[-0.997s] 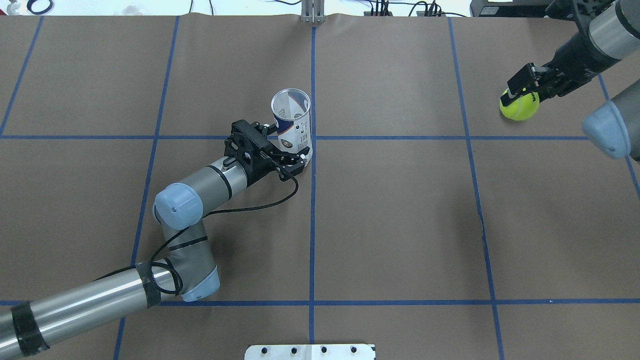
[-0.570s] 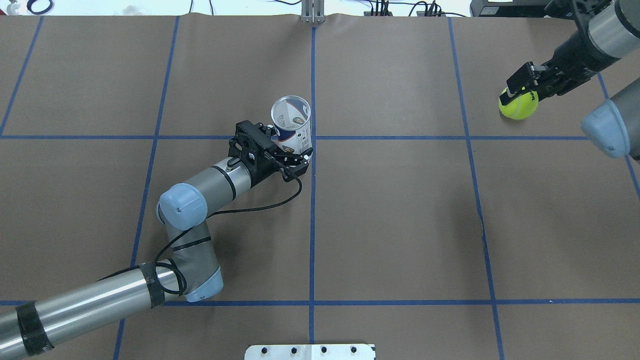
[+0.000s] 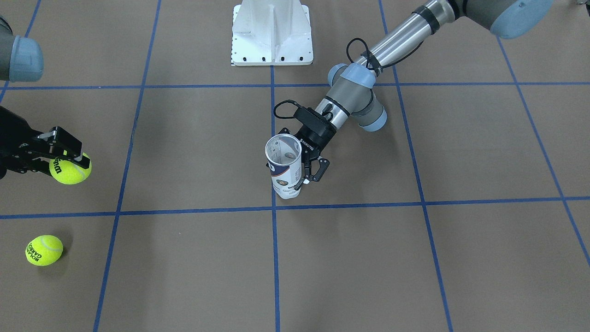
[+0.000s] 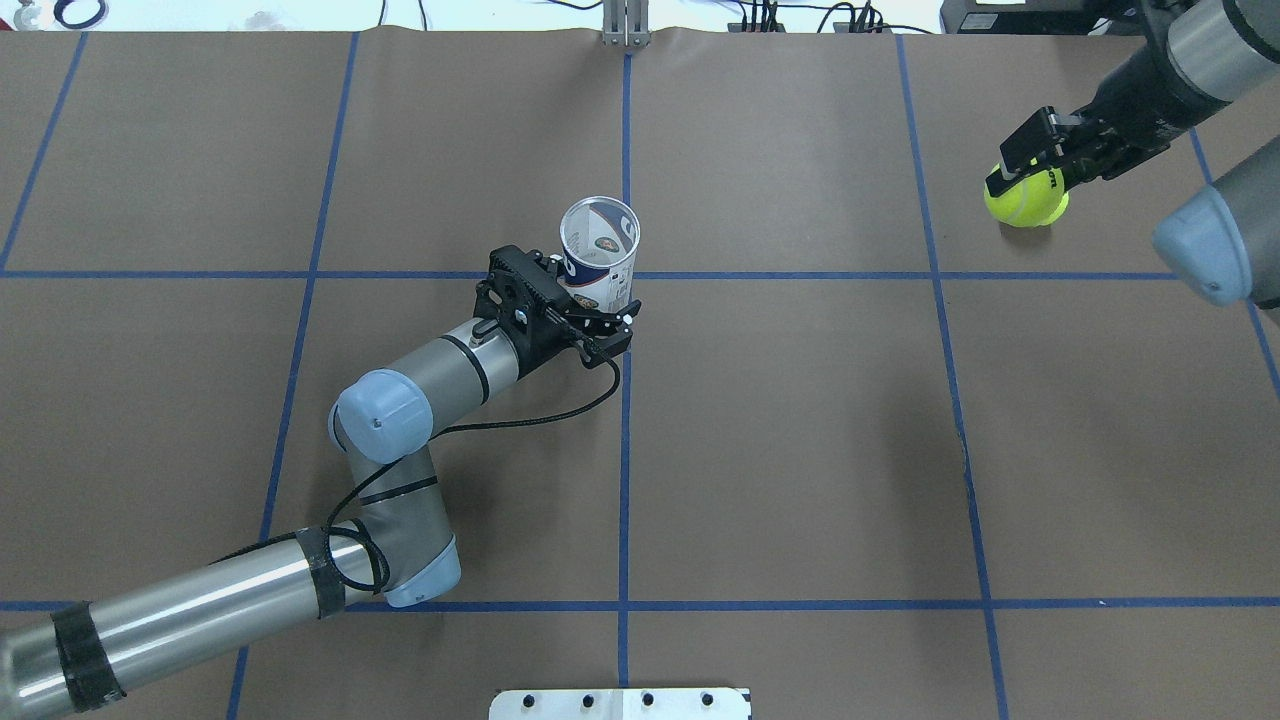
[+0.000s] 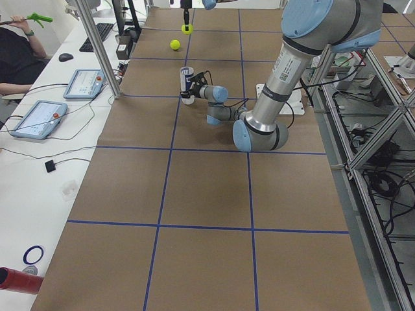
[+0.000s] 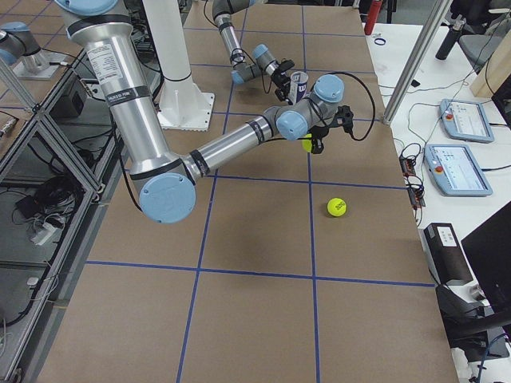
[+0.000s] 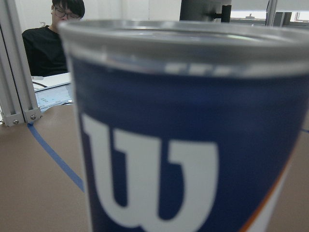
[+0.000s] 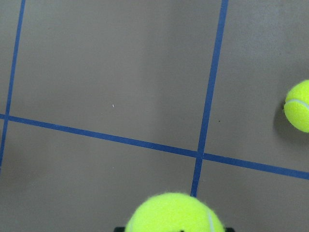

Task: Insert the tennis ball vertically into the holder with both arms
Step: 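Carry the ball with the right gripper above the can's opening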

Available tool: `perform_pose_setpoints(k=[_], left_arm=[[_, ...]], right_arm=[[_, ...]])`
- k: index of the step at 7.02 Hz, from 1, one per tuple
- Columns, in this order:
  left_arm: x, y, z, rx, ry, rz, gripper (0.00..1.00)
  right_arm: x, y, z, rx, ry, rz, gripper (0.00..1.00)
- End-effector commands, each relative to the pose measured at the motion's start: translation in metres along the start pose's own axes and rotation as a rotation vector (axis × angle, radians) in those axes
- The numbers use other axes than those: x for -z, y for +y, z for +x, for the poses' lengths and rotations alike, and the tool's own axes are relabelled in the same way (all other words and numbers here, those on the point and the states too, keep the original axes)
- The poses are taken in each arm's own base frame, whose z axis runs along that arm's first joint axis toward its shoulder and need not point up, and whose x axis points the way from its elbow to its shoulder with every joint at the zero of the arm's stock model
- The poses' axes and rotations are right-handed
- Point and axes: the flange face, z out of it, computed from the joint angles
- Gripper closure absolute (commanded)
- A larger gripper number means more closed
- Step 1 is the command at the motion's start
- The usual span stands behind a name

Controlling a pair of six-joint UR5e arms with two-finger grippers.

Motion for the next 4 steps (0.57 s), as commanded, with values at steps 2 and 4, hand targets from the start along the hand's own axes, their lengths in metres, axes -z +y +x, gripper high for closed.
perform_pose_setpoints(k=[2, 4], left_arm=[[-0.001, 0.002, -0.002, -0.004, -0.004, -0.005, 0.10], [-0.001, 0.001, -0.002, 0.016, -0.004, -0.003, 0.33]], right_arm=[[0.009, -0.013, -0.071, -0.071, -0.056, 0.015, 1.00], [0.014, -0.016, -0.134, -0.117, -0.105, 0.014, 1.00]])
